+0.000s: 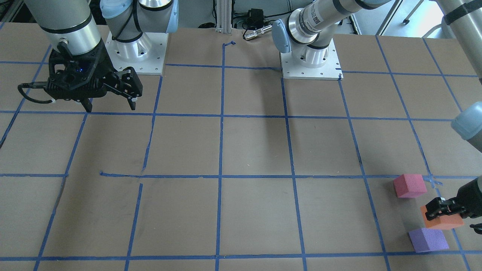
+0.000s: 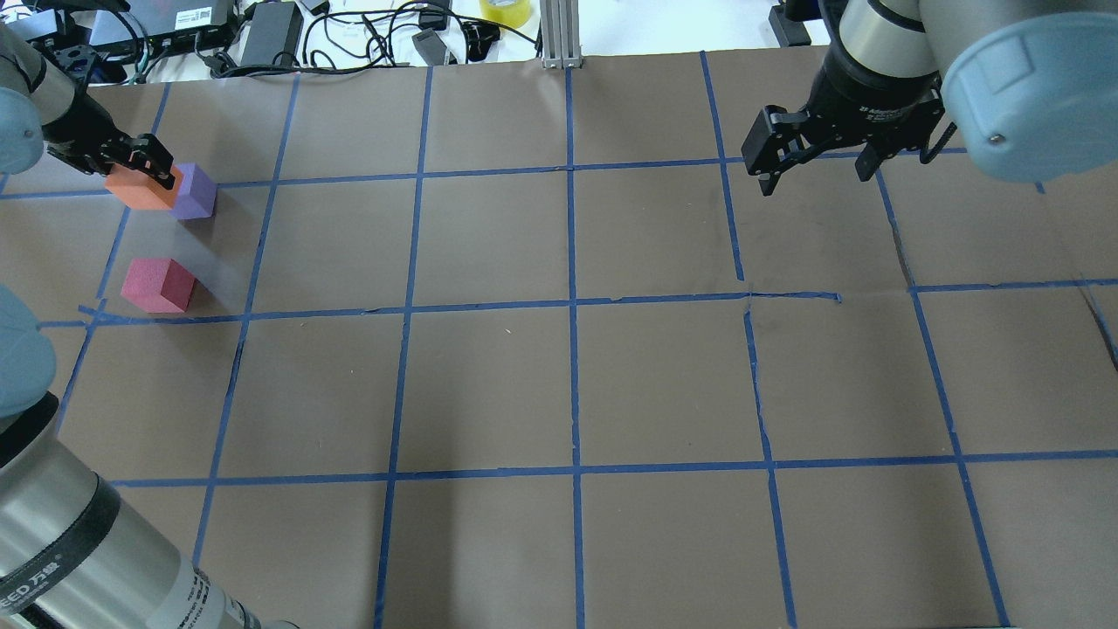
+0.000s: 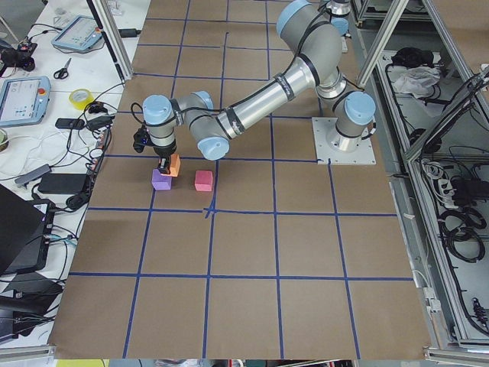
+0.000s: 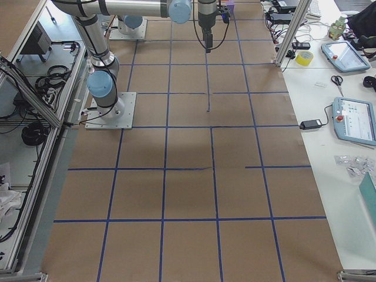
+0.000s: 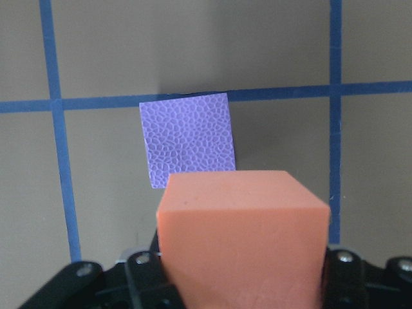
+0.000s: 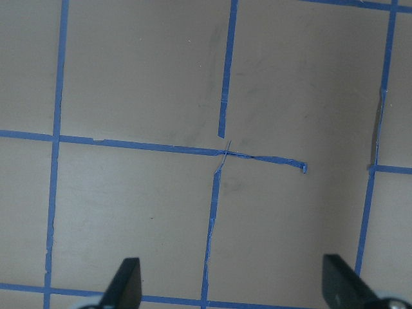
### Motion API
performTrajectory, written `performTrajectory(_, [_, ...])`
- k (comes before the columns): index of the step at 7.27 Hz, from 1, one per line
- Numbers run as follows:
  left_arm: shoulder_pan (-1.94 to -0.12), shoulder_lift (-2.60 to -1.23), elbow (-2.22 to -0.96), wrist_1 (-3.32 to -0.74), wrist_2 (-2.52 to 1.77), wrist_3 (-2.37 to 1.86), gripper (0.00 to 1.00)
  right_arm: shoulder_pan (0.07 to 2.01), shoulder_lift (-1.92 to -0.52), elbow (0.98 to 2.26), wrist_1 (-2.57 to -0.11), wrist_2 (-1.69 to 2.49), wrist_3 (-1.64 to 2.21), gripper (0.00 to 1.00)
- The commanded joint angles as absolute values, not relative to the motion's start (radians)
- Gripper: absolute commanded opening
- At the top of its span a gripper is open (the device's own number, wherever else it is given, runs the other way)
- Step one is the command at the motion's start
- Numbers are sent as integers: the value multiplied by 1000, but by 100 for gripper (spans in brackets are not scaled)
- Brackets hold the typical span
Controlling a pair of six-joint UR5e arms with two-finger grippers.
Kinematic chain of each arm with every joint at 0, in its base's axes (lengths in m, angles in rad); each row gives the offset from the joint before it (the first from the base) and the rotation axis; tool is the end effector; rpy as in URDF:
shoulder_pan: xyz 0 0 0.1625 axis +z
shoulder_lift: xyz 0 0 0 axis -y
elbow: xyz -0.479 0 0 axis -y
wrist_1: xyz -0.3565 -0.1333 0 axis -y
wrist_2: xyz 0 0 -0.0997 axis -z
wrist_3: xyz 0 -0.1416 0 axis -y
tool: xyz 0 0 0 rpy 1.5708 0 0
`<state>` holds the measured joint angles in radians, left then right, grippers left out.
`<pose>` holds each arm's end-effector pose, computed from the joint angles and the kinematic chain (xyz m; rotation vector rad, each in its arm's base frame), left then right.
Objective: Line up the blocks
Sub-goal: 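Lower the orange cube between the purple and pink cubes with the left gripper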
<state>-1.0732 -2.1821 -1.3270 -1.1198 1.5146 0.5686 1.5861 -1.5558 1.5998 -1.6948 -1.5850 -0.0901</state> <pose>0.2189 -0.6990 0.2941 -0.1148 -3.1296 0.1574 0.1385 -0.4720 0.4926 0.1636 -3.1177 0.1240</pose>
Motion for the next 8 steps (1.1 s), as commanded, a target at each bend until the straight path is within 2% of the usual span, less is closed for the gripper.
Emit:
performTrajectory(1, [-1068, -2187, -1344, -1117, 1516, 571, 0, 1586, -1554, 1600, -1695, -1586, -90, 100])
performTrajectory(5, [-1046, -2209, -1364, -1111, 1514, 554, 0, 1586, -1555, 1601, -1693, -1591, -100, 100])
performTrajectory(8, [-1045, -2207, -1454, -987, 1502, 519, 0, 1586, -1554, 1600, -1694, -1589, -94, 100])
